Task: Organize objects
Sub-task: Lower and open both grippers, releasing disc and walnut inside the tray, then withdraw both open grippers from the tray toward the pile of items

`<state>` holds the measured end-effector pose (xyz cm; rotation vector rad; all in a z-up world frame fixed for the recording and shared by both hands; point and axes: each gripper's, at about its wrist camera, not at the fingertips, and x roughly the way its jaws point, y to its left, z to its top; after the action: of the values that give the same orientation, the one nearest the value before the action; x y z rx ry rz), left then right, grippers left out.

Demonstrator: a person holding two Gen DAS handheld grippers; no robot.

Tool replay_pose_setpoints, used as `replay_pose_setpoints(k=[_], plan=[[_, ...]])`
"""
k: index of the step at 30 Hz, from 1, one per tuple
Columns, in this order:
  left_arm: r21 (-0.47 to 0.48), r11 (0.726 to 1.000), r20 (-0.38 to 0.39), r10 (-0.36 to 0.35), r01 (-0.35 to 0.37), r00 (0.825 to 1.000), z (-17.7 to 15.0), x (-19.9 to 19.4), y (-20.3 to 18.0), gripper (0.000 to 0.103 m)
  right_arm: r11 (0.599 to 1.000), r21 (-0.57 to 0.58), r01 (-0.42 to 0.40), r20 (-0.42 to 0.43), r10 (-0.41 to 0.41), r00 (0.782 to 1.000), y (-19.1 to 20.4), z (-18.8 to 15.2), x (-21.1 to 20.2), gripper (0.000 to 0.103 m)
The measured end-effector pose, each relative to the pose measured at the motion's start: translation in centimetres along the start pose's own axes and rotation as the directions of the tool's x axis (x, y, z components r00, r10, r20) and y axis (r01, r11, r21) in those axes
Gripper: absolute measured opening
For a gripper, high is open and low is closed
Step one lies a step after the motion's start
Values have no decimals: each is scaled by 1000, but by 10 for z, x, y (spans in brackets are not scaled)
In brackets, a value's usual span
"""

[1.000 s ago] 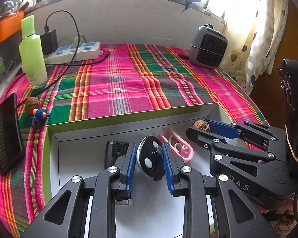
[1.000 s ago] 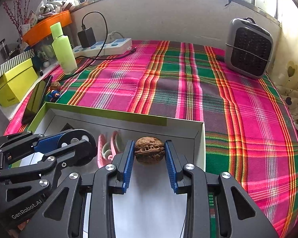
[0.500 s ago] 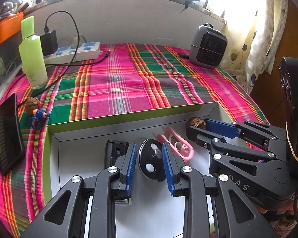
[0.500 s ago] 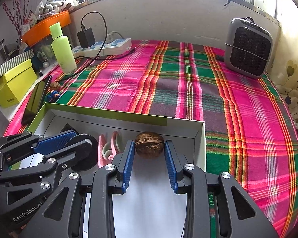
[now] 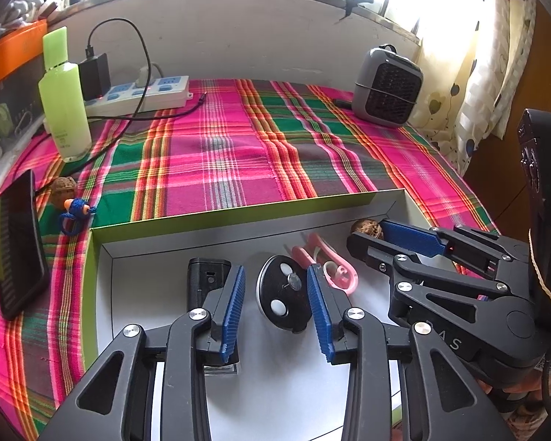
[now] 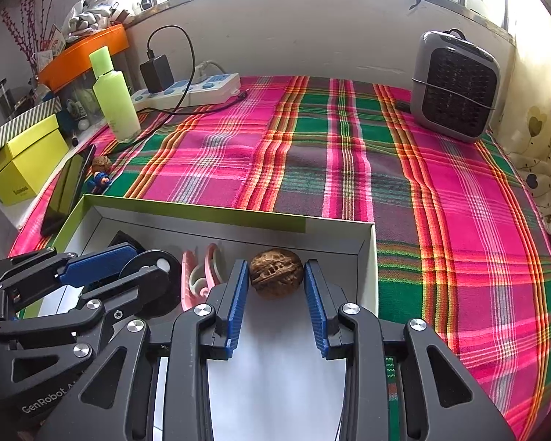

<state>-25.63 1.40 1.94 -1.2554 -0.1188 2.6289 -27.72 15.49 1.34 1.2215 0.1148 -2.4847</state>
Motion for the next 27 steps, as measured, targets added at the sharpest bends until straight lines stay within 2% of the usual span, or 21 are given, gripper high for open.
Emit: replay_pose_setpoints(k=[4, 13, 22, 27], plan=[[8, 1000, 13, 8, -8, 1000, 0, -5, -2, 36, 1000, 11, -6, 3, 6, 1000, -1, 1, -2, 40], [5, 1000, 23, 22, -22, 999, -4, -15, -3, 37, 999, 31, -13, 21, 12, 1000, -1, -1, -12, 40], [20, 998, 66, 58, -59, 996, -8, -36, -5, 37, 999, 28, -19, 48, 18, 999, 6, -6, -28, 40], [13, 998, 76, 53, -54, 996, -12, -46, -5, 39, 999, 30, -21, 61, 19, 998, 9, -11, -37, 40]])
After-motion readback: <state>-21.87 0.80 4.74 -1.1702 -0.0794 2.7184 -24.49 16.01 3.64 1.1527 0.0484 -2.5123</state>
